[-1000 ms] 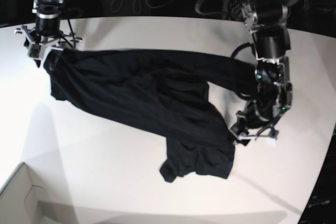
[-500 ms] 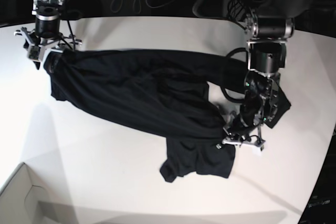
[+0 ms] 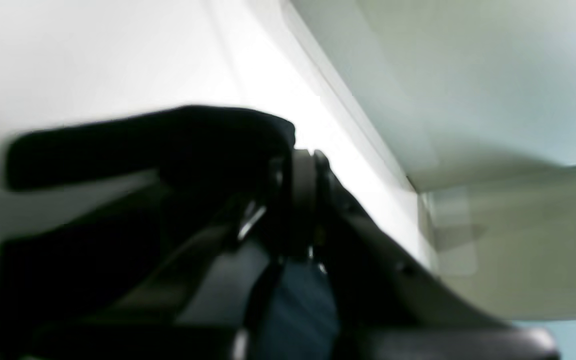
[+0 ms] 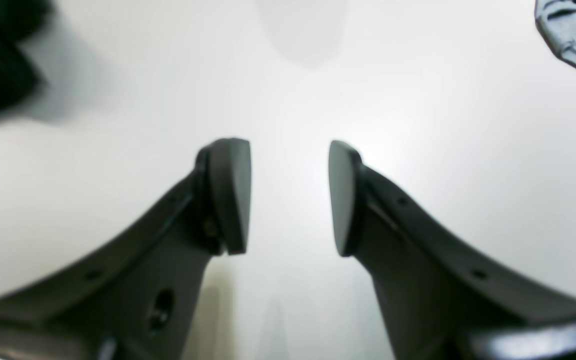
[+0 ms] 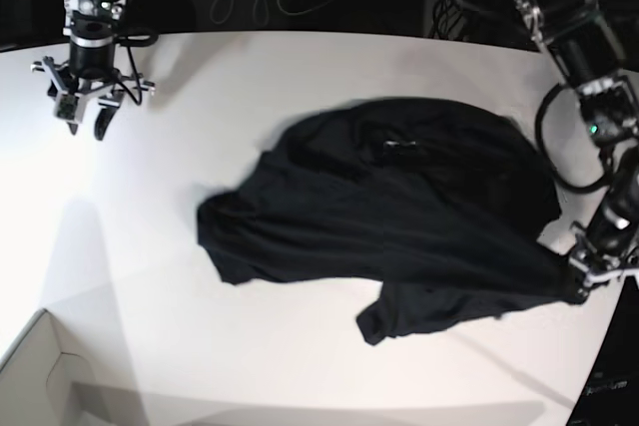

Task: Layout the t-shirt on the table in an organized manner, then fold the t-shirt properly
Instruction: 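Lower the stretched shirt onto the table and release both grippers, then grasp the shirt hem with both grippers and lift it, then drag the held hem apart and lay the shirt flatter, releasing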

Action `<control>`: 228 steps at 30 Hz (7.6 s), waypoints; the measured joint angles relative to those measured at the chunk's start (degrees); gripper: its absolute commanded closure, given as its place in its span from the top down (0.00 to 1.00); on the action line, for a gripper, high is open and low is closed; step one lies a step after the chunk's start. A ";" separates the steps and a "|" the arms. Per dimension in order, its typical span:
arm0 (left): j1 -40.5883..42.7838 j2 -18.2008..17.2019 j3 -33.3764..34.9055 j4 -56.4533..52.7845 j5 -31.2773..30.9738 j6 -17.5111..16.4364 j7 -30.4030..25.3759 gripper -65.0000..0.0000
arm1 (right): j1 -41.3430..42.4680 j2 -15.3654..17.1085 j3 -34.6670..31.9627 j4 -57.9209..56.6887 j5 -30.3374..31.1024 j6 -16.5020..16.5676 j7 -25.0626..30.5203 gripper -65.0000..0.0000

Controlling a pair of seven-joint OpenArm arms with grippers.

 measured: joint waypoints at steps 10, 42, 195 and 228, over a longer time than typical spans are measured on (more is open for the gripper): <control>16.46 0.63 -6.25 -3.48 -2.84 0.15 -0.15 0.00 | 3.10 0.61 -4.31 3.96 -0.22 -0.35 -0.33 0.40; 22.47 1.33 -9.73 6.84 -3.96 -0.02 1.09 0.60 | 58.93 -1.25 -24.09 -56.59 0.02 7.74 -16.87 0.51; -36.26 3.37 39.01 -54.75 24.50 0.46 -42.77 0.36 | 49.64 11.63 -18.56 -63.21 3.21 9.05 5.53 0.49; -1.27 -2.25 17.14 -32.87 25.27 -0.24 -35.63 0.80 | 6.05 1.01 -17.25 -1.46 -0.24 8.15 -10.91 0.49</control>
